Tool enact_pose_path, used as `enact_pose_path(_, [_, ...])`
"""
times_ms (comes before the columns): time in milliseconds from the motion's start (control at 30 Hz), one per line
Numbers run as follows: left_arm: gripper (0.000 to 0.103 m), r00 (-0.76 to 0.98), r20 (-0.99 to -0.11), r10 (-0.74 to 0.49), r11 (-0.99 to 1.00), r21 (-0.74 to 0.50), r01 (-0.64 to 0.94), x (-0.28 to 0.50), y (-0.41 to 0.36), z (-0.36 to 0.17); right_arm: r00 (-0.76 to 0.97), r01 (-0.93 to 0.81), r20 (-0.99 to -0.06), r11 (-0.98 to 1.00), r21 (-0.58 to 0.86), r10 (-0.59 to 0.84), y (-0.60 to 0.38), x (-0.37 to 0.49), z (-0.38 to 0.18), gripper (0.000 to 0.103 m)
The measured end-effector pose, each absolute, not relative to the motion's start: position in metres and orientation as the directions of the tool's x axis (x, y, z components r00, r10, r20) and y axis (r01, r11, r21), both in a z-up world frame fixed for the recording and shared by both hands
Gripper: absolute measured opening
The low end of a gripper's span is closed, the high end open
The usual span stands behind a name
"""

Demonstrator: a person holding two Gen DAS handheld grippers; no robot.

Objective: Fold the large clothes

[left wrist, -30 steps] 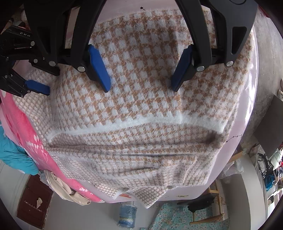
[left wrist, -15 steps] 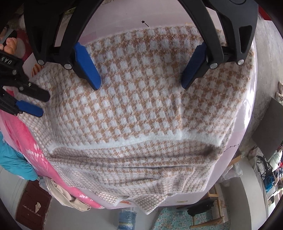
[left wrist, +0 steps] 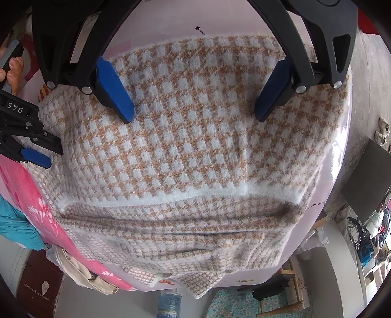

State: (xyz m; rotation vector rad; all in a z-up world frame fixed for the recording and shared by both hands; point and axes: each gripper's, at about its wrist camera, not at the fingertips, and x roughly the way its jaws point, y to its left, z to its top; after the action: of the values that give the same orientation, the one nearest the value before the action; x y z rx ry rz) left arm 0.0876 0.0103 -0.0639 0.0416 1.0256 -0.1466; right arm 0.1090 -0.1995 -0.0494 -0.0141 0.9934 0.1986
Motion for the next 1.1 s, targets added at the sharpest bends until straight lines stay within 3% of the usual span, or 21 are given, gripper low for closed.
enact_pose_path(100, [0.096, 0.509, -0.855, -0.104, 0.989, -0.037, 0.141, 0.087, 0.01, -0.064, 0.512, -0.165, -0.847, 0.984, 0.066, 0.142, -0.2, 0.112, -0.049, 0.075])
enact_pose_path(167, [0.096, 0.506, -0.856, -0.109, 0.989, -0.044, 0.139, 0.087, 0.011, -0.064, 0.498, -0.142, -0.859, 0.988, 0.057, 0.121, -0.201, 0.114, -0.05, 0.088])
enact_pose_path(267, [0.096, 0.502, -0.857, -0.117, 0.989, -0.054, 0.138, 0.088, 0.012, -0.065, 0.477, -0.109, -0.871, 0.991, 0.073, 0.116, -0.205, 0.117, -0.051, 0.097])
enact_pose_path(1100, [0.096, 0.51, -0.851, -0.13, 0.988, -0.069, 0.137, 0.087, 0.014, -0.067, 0.457, -0.091, -0.883, 0.993, 0.075, 0.109, -0.205, 0.121, -0.054, 0.097])
